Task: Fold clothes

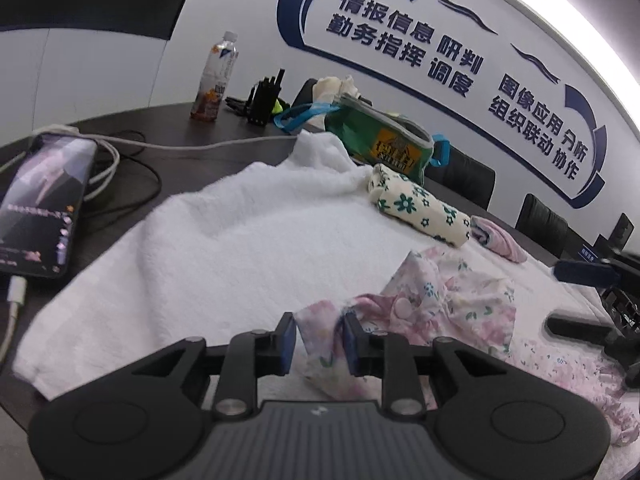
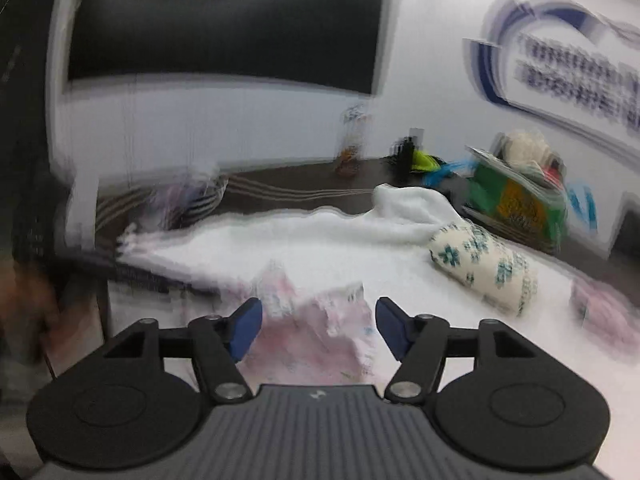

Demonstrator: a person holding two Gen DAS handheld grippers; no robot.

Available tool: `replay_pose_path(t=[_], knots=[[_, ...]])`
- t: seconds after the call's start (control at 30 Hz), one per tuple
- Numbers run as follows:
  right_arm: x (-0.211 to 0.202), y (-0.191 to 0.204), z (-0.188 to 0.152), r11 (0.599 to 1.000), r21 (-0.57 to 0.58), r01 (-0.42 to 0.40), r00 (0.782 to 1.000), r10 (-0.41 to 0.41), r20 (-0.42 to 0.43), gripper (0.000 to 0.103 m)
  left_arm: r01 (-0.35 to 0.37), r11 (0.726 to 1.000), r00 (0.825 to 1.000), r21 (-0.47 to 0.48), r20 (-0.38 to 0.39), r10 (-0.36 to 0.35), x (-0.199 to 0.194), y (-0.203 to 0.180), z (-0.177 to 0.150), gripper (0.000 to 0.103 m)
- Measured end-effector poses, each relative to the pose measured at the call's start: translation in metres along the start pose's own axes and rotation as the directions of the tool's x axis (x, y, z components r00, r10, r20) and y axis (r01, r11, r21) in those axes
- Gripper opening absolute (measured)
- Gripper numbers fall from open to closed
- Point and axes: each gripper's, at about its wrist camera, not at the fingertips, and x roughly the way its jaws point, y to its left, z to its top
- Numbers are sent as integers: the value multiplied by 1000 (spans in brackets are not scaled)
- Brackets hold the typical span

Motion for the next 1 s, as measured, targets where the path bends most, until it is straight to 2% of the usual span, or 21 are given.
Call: replay_pose_path(t=[0.03, 0.1, 0.17, 0.2, 0.23, 0.27, 0.3, 0.37, 0.4, 0.43, 0.5, 0.57, 0.67, 0.73, 0.77, 0.8, 0.87, 0.97, 1.0], knots=[[6, 10, 1, 989, -146, -11, 1000, 9, -20, 64, -1, 1000, 1000, 20, 16, 1, -4, -2, 0, 23], [20, 27, 2, 928, -370, -49, 997, 24, -72, 64, 2, 998, 999, 63, 48, -5, -13, -6, 1, 23], [44, 33, 5, 875, -477, -84, 991, 22, -134, 64, 21, 996, 998, 82, 57, -26, -18, -7, 1, 24], [56, 34, 7, 861, -500, -99, 987, 21, -159, 60, 31, 996, 998, 87, 55, -36, -20, -8, 0, 24], [67, 31, 10, 863, -493, -114, 983, 26, -182, 51, 42, 995, 998, 91, 52, -47, -21, -8, 0, 24], [77, 27, 16, 876, -462, -137, 977, 44, -207, 10, 47, 994, 997, 95, 49, -52, -22, -8, -1, 24], [81, 18, 26, 911, -373, -177, 969, 93, -231, 1, 49, 994, 997, 97, 47, -54, -23, -7, -3, 24], [86, 0, 45, 953, -181, -244, 947, 195, -254, 1, 48, 994, 997, 94, 49, -53, -25, -4, -4, 24], [83, -10, 56, 962, -69, -264, 942, 241, -233, 1, 42, 995, 997, 86, 53, -47, -26, -1, -4, 24], [79, -20, 64, 959, 39, -281, 936, 282, -211, 1, 33, 997, 998, 74, 57, -38, -27, 3, -4, 24], [75, -33, 70, 925, 234, -298, 924, 342, -174, 1, 18, 999, 998, 49, 63, -21, -28, 10, -3, 25], [81, -31, 64, 889, 381, -252, 927, 335, -168, 1, 10, 1000, 998, 25, 64, -11, -28, 17, -3, 25], [99, -11, 42, 879, 431, -202, 935, 305, -182, 3, -2, 1000, 998, 2, 59, 2, -26, 23, -3, 25], [108, 8, 24, 883, 424, -201, 927, 311, -209, 10, -1, 1000, 999, -4, 52, 1, -25, 24, -2, 29], [107, 15, 15, 889, 413, -195, 927, 304, -217, 21, 2, 1000, 999, -8, 50, -1, -25, 24, -2, 37], [100, 20, 9, 897, 395, -199, 934, 296, -201, 33, 5, 1000, 999, -13, 52, -4, -24, 24, -1, 40], [82, 18, 9, 910, 365, -198, 948, 272, -164, 49, 21, 1000, 998, -19, 64, -20, -24, 23, 3, 44], [37, -2, 17, 920, 347, -185, 974, 218, -59, 59, 65, 997, 995, -38, 80, -62, -19, 19, 12, 47], [23, -12, 20, 923, 348, -167, 982, 187, -24, 59, 74, 996, 994, -40, 83, -70, -16, 15, 16, 48]])
